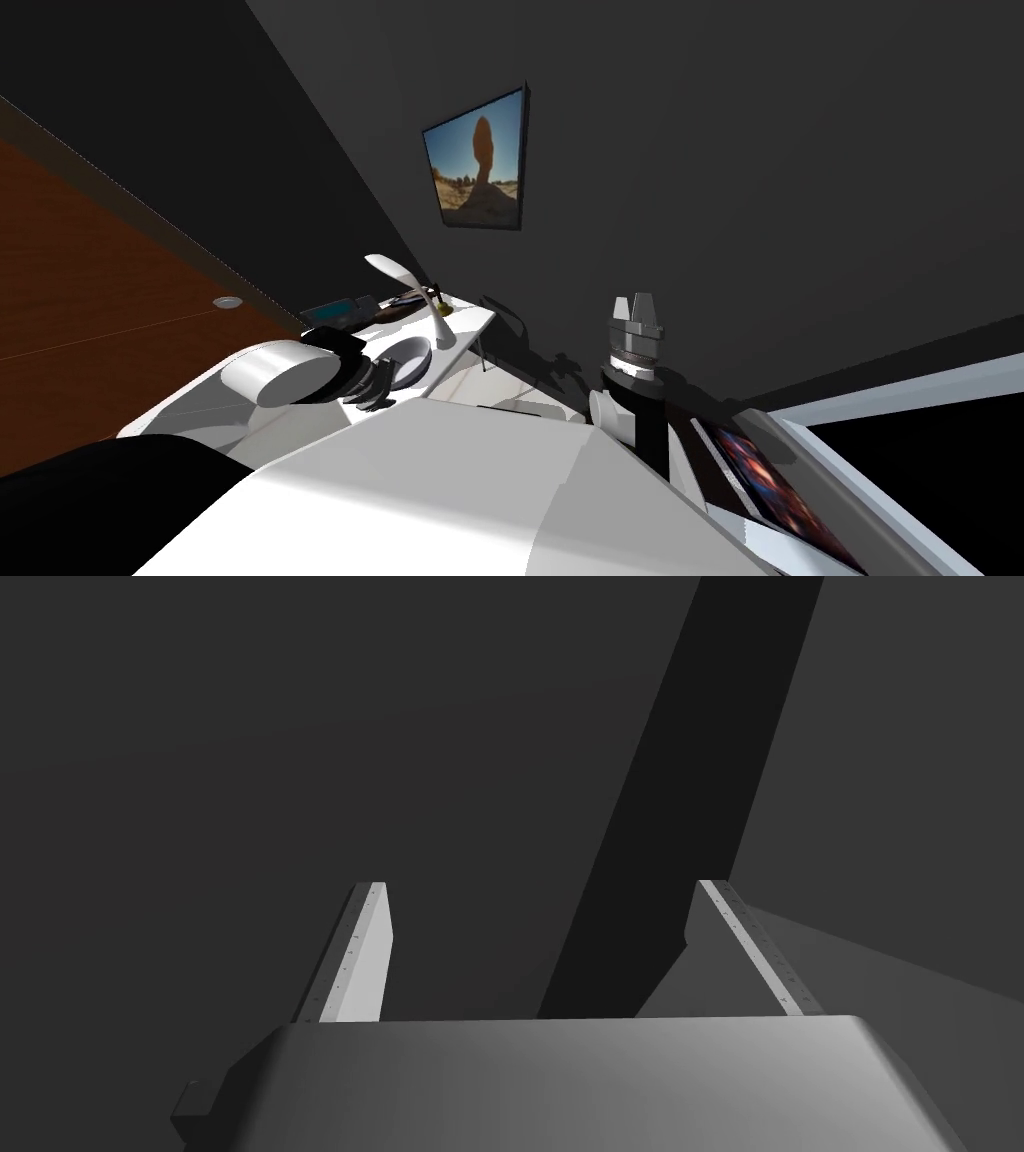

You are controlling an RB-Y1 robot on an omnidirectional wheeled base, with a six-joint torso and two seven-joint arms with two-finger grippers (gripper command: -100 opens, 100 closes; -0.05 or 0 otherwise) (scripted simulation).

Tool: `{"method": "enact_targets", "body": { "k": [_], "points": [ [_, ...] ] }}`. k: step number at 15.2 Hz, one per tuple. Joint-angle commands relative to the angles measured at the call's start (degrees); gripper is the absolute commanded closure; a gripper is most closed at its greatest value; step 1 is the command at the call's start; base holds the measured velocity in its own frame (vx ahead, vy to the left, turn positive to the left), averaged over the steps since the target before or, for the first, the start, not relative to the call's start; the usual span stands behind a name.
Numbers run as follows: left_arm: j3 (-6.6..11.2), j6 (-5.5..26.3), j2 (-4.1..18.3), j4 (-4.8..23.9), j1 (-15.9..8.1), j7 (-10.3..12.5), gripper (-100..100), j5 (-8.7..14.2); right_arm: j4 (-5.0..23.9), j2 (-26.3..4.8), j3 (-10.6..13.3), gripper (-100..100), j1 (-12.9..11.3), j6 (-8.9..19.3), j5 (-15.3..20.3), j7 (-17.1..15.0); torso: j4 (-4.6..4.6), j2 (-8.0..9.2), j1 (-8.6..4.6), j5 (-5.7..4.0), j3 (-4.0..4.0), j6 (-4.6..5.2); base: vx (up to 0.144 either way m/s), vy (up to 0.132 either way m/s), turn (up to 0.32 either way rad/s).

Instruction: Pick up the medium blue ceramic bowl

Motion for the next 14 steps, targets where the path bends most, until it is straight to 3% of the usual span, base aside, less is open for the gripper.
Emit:
{"method": "enact_targets", "body": {
  "k": [1,6,7,8,12,14],
  "points": [
    [-0.74,-1.3,-0.3,1.8,-0.3,-1.0,-100,-1.0,0.0,0.0,0.0,0,0.0,0.0,0.0,0.0,0.00,0.00,0.00,0.00,0.00,0.00,0.000,-0.013,-0.029],
    [-2.46,-4.5,-0.9,6.2,-0.9,-3.4,-100,-3.4,0.0,0.0,0.0,0,0.0,0.0,0.0,0.0,0.08,0.35,-0.05,0.00,0.20,0.00,-0.036,-0.025,-0.037],
    [-2.14,-3.5,-0.8,4.9,-0.7,-2.6,-100,-2.9,0.0,0.0,0.0,0,0.0,0.0,0.0,0.0,0.08,0.37,-0.07,0.00,0.21,0.00,-0.023,-0.019,-0.011],
    [-2.32,-3.9,-0.9,5.1,-0.7,-2.8,100,-3.1,0.0,0.0,0.0,0,0.0,0.0,0.0,0.0,0.08,0.34,-0.05,-0.01,0.21,0.00,-0.008,-0.007,0.001],
    [-2.30,-3.9,-0.9,5.1,-0.7,-2.8,100,-3.1,0.0,0.0,0.0,0,0.0,0.0,0.0,0.0,0.06,0.26,0.01,0.00,0.15,0.00,0.000,0.000,0.000],
    [-0.99,-1.8,-0.4,2.5,-0.3,-1.4,100,-1.3,0.0,0.0,0.0,0,0.0,0.0,0.0,0.0,0.07,0.23,0.03,-0.03,0.15,-0.02,0.026,0.016,0.056]
  ]
}}
